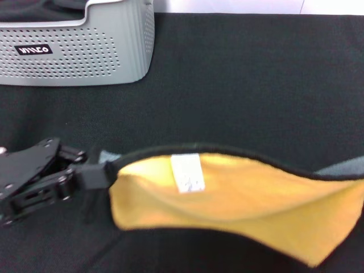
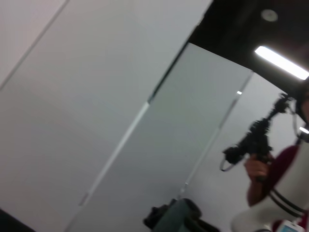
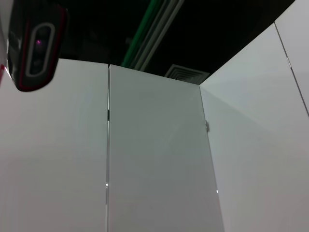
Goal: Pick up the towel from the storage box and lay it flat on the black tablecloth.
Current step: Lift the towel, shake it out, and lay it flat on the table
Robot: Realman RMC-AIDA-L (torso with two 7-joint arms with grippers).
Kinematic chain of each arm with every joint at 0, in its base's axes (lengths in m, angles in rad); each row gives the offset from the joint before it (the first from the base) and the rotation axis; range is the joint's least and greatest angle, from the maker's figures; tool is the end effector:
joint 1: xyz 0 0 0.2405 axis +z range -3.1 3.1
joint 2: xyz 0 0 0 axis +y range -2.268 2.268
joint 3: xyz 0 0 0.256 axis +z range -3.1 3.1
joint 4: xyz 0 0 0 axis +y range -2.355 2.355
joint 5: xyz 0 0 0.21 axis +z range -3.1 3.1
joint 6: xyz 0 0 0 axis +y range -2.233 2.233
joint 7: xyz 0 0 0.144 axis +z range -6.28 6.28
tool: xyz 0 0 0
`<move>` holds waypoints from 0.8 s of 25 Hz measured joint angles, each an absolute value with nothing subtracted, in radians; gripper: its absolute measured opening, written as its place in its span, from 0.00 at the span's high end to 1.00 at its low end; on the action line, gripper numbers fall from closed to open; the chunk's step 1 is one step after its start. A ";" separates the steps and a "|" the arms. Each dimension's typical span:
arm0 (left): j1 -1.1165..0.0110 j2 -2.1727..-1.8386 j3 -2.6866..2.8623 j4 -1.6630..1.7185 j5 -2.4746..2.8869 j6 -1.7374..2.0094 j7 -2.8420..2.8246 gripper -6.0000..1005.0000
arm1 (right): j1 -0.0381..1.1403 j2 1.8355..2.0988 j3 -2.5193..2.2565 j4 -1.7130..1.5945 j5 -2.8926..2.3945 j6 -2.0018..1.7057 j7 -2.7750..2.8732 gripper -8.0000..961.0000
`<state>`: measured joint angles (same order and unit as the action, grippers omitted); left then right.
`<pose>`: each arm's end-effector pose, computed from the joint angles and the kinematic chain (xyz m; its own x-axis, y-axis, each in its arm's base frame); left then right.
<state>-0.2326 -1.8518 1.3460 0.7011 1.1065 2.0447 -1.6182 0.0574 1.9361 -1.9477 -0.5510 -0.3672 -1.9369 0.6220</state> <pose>-0.2493 0.2225 0.0712 0.4978 0.5024 0.7070 0.2879 -0.8646 0.4118 0.2533 0.1736 0.0171 0.2880 0.1971 -0.9371 -0.2779 -0.9193 -0.2787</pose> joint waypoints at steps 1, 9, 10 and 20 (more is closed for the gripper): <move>-0.225 -1.839 1.376 0.711 1.080 2.045 -1.613 0.98 | 0.055 1.937 -1.948 -0.542 -0.372 -1.953 0.622 0.98; -0.203 -1.767 1.442 0.729 1.012 2.046 -1.619 0.98 | 0.044 1.961 -1.956 -0.508 -0.400 -2.009 0.630 0.97; -0.203 -1.764 1.439 0.723 1.013 2.046 -1.619 0.98 | 0.049 1.966 -1.954 -0.496 -0.400 -2.006 0.632 0.97; -0.311 -1.795 1.204 0.519 1.217 2.035 -1.546 0.98 | 0.174 1.998 -1.917 -0.390 -0.384 -1.863 0.628 0.97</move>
<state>-0.3114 -1.7952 1.2044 0.5190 1.2173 2.0350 -1.5457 0.1743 1.9979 -1.9171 -0.3903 -0.3840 -1.8626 0.6278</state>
